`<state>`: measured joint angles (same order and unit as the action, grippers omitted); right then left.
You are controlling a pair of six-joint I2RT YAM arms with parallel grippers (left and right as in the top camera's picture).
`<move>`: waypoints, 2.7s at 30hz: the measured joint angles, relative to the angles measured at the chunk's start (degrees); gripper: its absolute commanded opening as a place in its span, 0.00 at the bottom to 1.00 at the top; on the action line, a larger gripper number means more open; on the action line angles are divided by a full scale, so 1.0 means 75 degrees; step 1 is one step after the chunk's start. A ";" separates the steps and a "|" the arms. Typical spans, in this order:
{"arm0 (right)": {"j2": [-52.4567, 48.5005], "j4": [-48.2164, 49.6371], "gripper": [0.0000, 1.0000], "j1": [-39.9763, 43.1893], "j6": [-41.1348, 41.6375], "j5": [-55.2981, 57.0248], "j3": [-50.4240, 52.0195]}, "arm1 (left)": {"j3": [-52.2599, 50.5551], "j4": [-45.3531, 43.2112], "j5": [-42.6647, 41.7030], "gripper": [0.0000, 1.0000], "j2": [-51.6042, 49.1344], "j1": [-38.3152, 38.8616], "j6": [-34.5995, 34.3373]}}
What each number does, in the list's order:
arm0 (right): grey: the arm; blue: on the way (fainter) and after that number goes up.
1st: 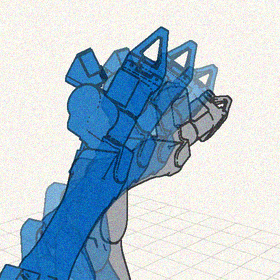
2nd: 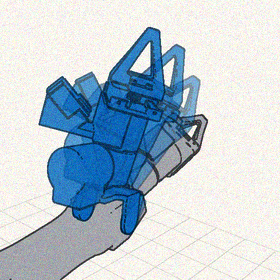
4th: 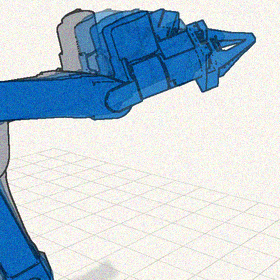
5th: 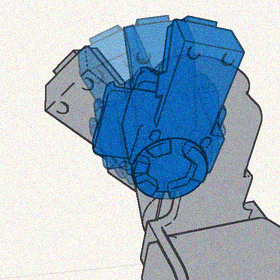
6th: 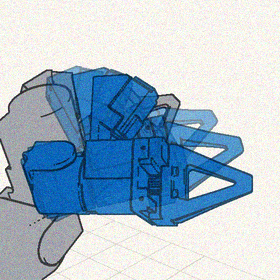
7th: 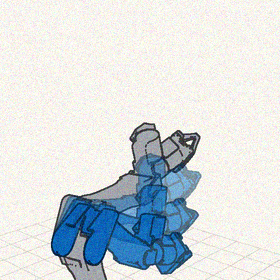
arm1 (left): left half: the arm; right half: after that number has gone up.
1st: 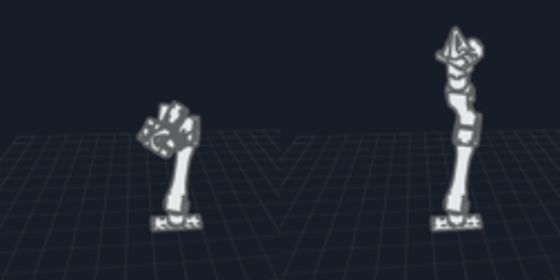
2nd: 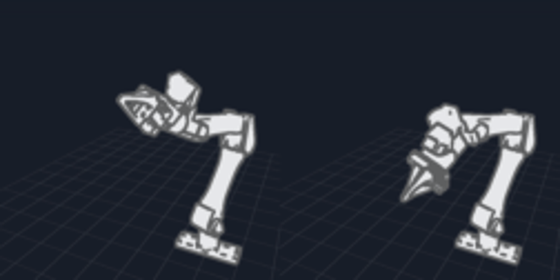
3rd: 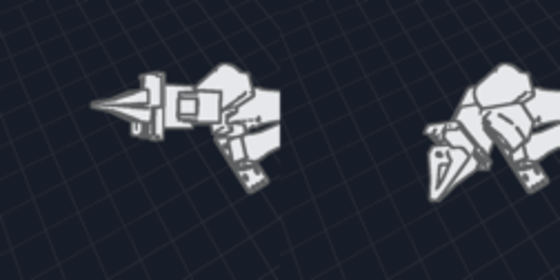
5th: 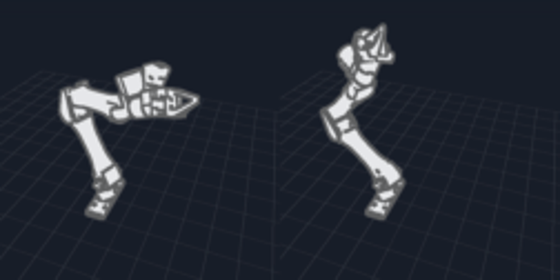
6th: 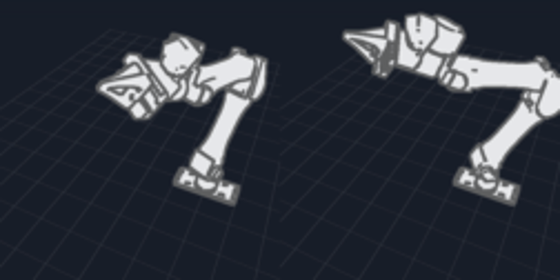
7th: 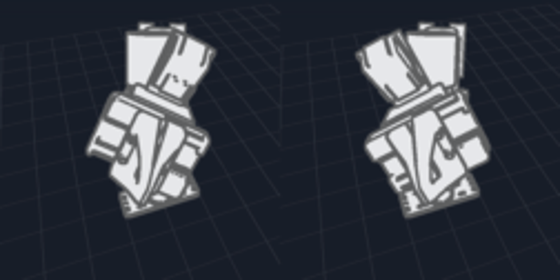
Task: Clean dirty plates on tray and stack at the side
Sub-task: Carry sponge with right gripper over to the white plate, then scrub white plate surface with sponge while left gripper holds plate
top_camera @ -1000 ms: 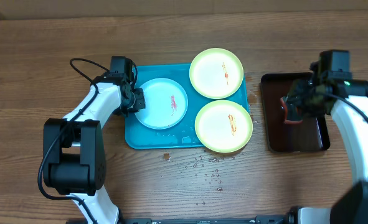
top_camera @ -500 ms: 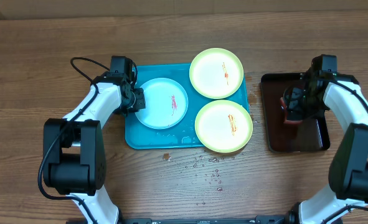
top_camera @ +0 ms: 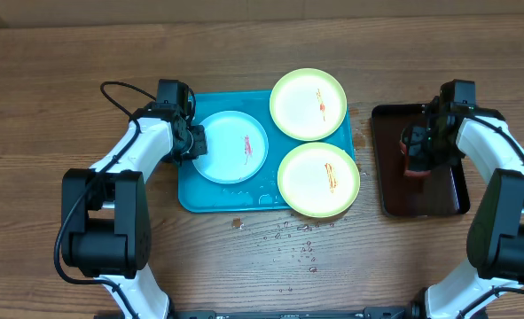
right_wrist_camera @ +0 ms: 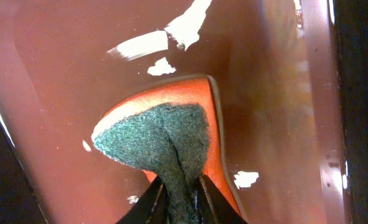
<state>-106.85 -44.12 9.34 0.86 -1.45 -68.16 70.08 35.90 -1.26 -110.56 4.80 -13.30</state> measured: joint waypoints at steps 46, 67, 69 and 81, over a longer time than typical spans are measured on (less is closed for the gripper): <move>-0.0172 -0.1495 0.04 -0.4610 0.2340 -0.1993 -0.4581 | -0.0055 -0.0178 -0.0892 0.04 -0.0003 0.0000 0.0839; -0.2970 -0.0656 0.04 -0.5761 0.4307 -0.0790 -0.4453 | -0.0055 -0.0160 -0.0924 0.04 -0.0003 0.0000 0.0833; -0.3080 -0.0606 0.04 -0.5779 0.4348 -0.0941 -0.4456 | -0.0055 -0.0160 -0.0924 0.04 -0.0003 0.0000 0.0833; -0.3194 -0.0326 0.04 -0.6580 0.4106 -0.1988 -0.4476 | -0.0064 -0.0163 -0.0924 0.04 -0.0006 0.0000 0.0828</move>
<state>-130.80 -46.57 -40.01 31.66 -16.36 -101.73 69.60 34.68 -8.19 -110.61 4.80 -7.09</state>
